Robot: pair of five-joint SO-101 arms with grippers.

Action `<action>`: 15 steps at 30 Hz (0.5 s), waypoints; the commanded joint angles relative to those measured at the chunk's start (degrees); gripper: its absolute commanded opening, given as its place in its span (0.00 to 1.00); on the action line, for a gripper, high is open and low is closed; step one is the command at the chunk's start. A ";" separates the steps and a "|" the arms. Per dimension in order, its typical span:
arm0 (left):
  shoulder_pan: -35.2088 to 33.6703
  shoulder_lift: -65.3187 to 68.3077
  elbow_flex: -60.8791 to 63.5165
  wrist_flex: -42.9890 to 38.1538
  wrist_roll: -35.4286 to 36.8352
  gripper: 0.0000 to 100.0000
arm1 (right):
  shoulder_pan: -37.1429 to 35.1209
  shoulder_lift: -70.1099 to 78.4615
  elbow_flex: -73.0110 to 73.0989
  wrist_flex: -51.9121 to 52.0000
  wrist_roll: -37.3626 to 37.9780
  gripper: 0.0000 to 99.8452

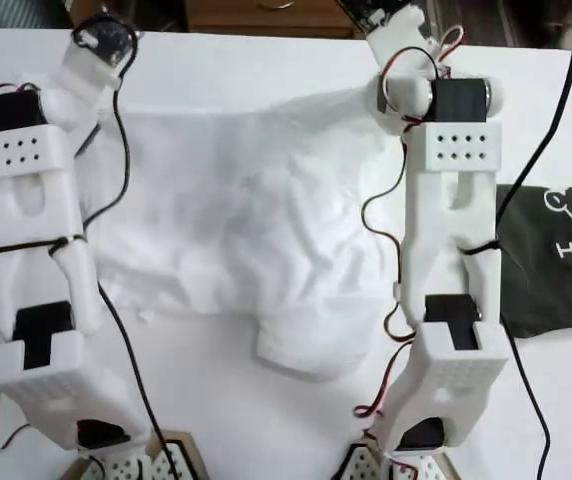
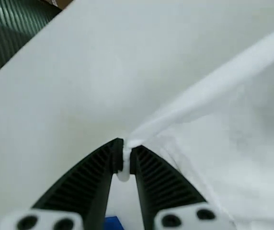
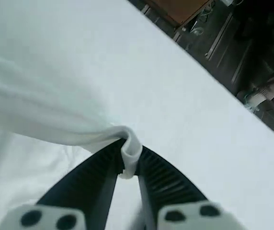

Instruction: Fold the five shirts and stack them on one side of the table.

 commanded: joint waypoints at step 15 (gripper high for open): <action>1.67 0.44 -3.38 9.49 -1.93 0.02 | 0.84 -13.23 4.92 11.38 0.09 0.02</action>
